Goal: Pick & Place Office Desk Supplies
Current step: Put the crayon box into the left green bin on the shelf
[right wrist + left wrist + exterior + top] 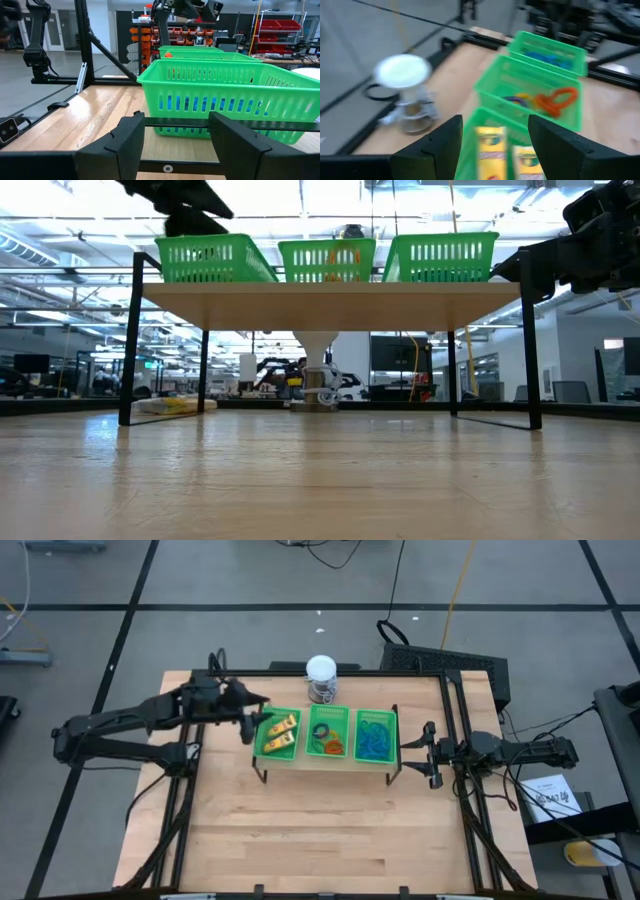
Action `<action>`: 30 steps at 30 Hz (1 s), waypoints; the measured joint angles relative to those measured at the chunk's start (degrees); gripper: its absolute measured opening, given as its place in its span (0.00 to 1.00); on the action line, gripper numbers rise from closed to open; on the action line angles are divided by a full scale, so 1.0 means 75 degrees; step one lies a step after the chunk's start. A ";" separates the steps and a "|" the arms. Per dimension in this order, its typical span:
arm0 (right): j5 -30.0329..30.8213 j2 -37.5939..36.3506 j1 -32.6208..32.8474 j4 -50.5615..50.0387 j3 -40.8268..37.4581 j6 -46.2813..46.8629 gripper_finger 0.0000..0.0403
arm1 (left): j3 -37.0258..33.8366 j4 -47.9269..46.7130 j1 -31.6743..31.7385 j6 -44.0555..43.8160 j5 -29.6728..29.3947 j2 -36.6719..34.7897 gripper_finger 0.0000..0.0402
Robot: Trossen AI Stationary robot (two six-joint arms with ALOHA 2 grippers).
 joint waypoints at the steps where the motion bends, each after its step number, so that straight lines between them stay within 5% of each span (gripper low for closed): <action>1: 0.0000 0.0000 -0.0001 0.0001 0.0001 -0.0001 0.53 | 0.0000 -0.0145 -0.0003 -0.0022 -0.0275 -0.0136 0.59; 12: 0.0000 0.0000 -0.0001 -0.0001 0.0002 0.0000 0.53 | -0.0070 -0.3374 0.0069 -0.2111 -0.3636 -0.0539 0.59; 22: -0.0002 0.0000 0.0001 -0.0001 0.0001 -0.0001 0.53 | -0.0315 -0.4344 0.0467 -0.3002 -0.3575 -0.0298 0.59; 30: 0.0001 0.0000 0.0002 -0.0001 -0.0001 -0.0002 0.53 | -0.2013 -0.3444 0.0544 -0.3175 -0.3002 -0.0318 0.59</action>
